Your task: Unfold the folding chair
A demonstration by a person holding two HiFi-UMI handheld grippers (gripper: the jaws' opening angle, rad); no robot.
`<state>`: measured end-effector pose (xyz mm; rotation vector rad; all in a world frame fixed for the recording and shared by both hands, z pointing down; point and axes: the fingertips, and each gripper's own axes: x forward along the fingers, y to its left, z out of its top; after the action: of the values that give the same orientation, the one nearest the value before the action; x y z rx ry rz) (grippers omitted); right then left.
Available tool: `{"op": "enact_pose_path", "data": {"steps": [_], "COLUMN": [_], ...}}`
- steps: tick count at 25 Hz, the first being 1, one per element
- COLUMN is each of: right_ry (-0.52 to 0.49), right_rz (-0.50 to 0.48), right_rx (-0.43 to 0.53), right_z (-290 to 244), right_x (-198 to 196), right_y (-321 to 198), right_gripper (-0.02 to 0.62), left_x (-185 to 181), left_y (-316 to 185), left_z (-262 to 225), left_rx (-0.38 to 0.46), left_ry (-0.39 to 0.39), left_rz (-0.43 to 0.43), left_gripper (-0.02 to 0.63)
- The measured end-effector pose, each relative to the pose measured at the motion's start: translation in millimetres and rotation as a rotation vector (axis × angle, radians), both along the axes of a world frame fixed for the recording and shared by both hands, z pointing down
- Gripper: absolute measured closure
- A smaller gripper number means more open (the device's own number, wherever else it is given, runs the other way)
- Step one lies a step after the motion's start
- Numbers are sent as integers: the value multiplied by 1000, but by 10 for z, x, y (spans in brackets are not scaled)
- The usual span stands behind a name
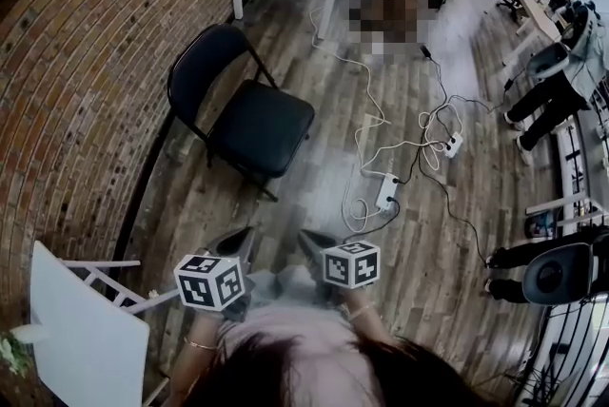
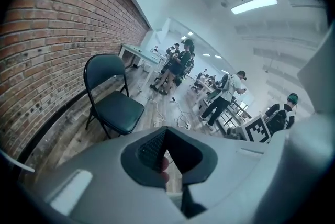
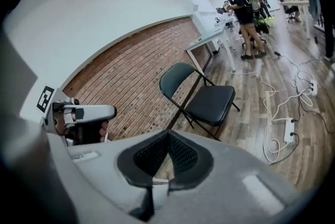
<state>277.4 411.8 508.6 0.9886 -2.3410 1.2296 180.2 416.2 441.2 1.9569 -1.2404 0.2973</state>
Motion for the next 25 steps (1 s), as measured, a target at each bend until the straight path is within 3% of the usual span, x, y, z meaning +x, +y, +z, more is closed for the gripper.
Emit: {"op": "enact_pose_path", "data": {"steps": [7,12,17,25], "right_ry": [-16,-29,-23,-24], "right_rz": [-61,-101,-126,-104], "right_rx": [82,155,162,156], "right_z": [-529,-812,-806,-786], "right_x": [-271,-430,-449,-338], "right_y": [10,-26,-49,-54], "right_gripper": [603,603,603,603], "left_x": [-135,-226,-272,-123], "left_y": [-9,-64,-139,-127], "left_z": [-397,-628,-677,-751], "left_rx": [60,120,133,163], "left_ry": [128,99,87,172], "left_rz": [-37,-28,-73,-43], "left_gripper": [609,609,609,604]}}
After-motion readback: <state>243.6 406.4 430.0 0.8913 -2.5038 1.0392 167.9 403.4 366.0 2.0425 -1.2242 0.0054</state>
